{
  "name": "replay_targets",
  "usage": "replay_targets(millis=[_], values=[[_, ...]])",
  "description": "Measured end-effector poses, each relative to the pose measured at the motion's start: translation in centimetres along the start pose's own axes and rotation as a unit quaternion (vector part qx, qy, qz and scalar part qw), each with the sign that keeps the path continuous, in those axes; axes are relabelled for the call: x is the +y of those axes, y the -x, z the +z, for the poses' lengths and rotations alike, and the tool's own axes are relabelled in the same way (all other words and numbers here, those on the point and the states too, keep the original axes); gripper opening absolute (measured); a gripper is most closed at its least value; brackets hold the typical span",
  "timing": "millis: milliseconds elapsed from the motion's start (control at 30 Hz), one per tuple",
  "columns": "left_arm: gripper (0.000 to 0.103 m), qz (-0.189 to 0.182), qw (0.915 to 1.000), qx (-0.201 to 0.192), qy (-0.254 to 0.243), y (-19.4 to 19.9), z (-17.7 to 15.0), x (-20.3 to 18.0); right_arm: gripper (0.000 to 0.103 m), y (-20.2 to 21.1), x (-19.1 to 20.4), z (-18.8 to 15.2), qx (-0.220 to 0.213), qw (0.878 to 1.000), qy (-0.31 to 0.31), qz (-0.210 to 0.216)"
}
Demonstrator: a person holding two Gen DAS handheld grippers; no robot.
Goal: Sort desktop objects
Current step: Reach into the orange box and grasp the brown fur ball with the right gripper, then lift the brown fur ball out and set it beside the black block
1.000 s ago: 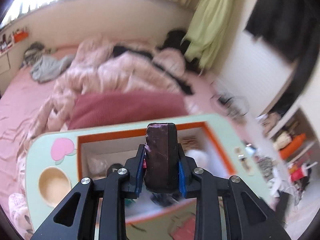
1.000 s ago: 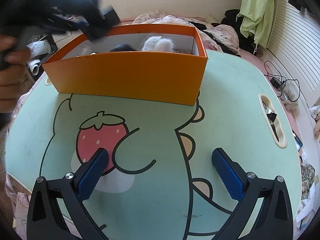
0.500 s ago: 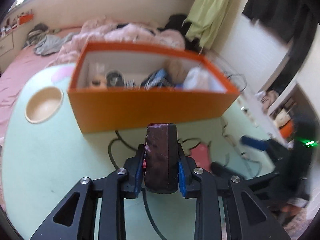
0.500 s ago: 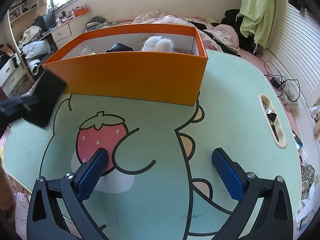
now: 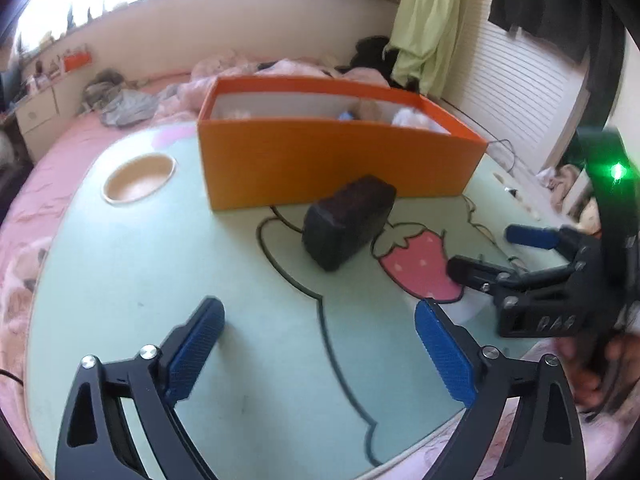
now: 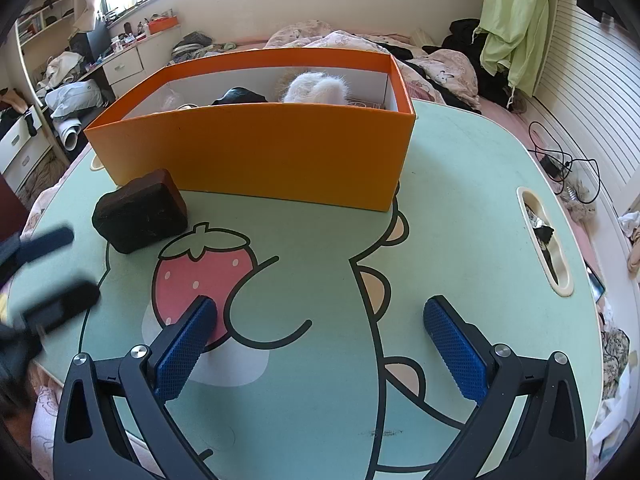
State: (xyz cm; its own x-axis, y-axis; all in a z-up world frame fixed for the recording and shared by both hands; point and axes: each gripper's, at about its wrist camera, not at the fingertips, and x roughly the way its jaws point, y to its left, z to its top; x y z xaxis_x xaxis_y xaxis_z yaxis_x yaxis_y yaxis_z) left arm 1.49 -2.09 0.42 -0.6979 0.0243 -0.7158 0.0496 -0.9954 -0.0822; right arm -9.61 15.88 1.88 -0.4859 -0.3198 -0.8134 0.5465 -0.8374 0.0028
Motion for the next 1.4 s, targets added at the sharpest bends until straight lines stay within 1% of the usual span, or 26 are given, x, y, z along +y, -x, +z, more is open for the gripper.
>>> replay_targets(millis=[100, 167, 333, 400, 433, 533, 600, 667, 700, 767, 800, 867, 933, 967, 1000, 1067, 1133, 1233, 1300, 1333, 1367, 1400], values=[[0.103, 0.019, 0.9997, 0.007, -0.012, -0.5, 0.0, -0.4, 0.103, -0.1, 0.1, 0.1, 0.000, 1.000, 0.001, 0.000], [0.103, 0.044, 0.9985, 0.004, -0.033, -0.9, -0.1, -1.2, 0.103, -0.2, 0.1, 0.1, 0.000, 1.000, 0.001, -0.001], [0.103, 0.039, 0.9987, -0.002, -0.031, -0.8, -0.4, -0.8, 0.103, -0.1, 0.1, 0.0, -0.001, 1.000, 0.001, -0.001], [0.103, 0.039, 0.9988, -0.005, -0.031, -0.8, -0.5, -0.9, 0.103, -0.1, -0.5, 0.1, -0.008, 1.000, -0.007, 0.009], [0.103, 0.038, 0.9988, -0.006, -0.031, -0.8, -0.5, -1.0, 0.103, 0.1, -0.7, 0.0, -0.014, 1.000, -0.013, 0.016], [0.103, 0.038, 0.9988, -0.007, -0.031, -0.9, -0.5, -1.2, 0.103, 2.0, -0.8, -0.2, -0.055, 0.998, -0.025, 0.036], [0.103, 0.037, 0.9988, -0.009, -0.032, -0.9, -0.5, -1.2, 0.103, 3.9, -0.3, -0.1, -0.090, 0.993, -0.020, 0.073], [0.103, 0.037, 0.9988, -0.010, -0.032, -1.0, -0.5, -1.3, 0.103, 5.1, -0.1, 1.1, -0.116, 0.988, -0.007, 0.098], [0.103, 0.037, 0.9988, -0.011, -0.032, -1.0, -0.5, -1.3, 0.102, 5.3, 0.2, 2.0, -0.121, 0.988, 0.001, 0.098], [0.103, 0.037, 0.9987, -0.012, -0.032, -0.9, -0.6, -1.4, 0.088, 5.3, 0.8, 4.8, -0.119, 0.990, 0.010, 0.078], [0.103, 0.037, 0.9987, -0.012, -0.032, -1.0, -0.6, -1.4, 0.086, 5.1, 1.0, 6.2, -0.113, 0.991, 0.010, 0.074], [0.103, 0.037, 0.9987, -0.012, -0.032, -1.0, -0.6, -1.4, 0.074, 4.0, 1.0, 9.3, -0.095, 0.992, 0.002, 0.084], [0.103, 0.037, 0.9987, -0.012, -0.032, -1.0, -0.5, -1.4, 0.066, 2.5, 1.3, 12.0, -0.074, 0.993, -0.012, 0.093], [0.103, 0.036, 0.9987, -0.013, -0.032, -1.0, -0.6, -1.4, 0.062, 1.6, 1.5, 13.2, -0.063, 0.994, -0.016, 0.089], [0.103, 0.036, 0.9987, -0.014, -0.032, -1.1, -0.6, -1.4, 0.059, 0.8, 2.0, 14.0, -0.052, 0.996, -0.016, 0.075], [0.103, 0.036, 0.9987, -0.015, -0.032, -1.0, -0.6, -1.5, 0.050, -1.6, 2.4, 15.6, -0.026, 0.999, -0.013, 0.039], [0.103, 0.036, 0.9987, -0.015, -0.032, -1.1, -0.5, -1.5, 0.049, -3.6, 2.3, 16.6, 0.001, 1.000, -0.016, 0.024], [0.103, 0.036, 0.9987, -0.017, -0.032, -1.1, -0.4, -1.5, 0.049, -6.3, 1.9, 16.7, 0.042, 0.999, -0.020, -0.004], [0.103, 0.036, 0.9987, -0.017, -0.032, -1.1, -0.4, -1.5, 0.047, -7.9, 2.0, 16.5, 0.074, 0.997, -0.017, 0.001], [0.103, 0.036, 0.9987, -0.017, -0.032, -1.1, -0.4, -1.5, 0.040, -8.0, 1.9, 16.4, 0.072, 0.997, -0.015, -0.005], [0.103, 0.036, 0.9987, -0.017, -0.032, -1.1, -0.4, -1.5, 0.027, -7.7, 1.9, 16.3, 0.063, 0.998, -0.009, -0.017], [0.103, 0.036, 0.9987, -0.017, -0.031, -1.1, -0.4, -1.5, 0.027, -7.4, 1.9, 16.4, 0.059, 0.998, -0.007, -0.014]])
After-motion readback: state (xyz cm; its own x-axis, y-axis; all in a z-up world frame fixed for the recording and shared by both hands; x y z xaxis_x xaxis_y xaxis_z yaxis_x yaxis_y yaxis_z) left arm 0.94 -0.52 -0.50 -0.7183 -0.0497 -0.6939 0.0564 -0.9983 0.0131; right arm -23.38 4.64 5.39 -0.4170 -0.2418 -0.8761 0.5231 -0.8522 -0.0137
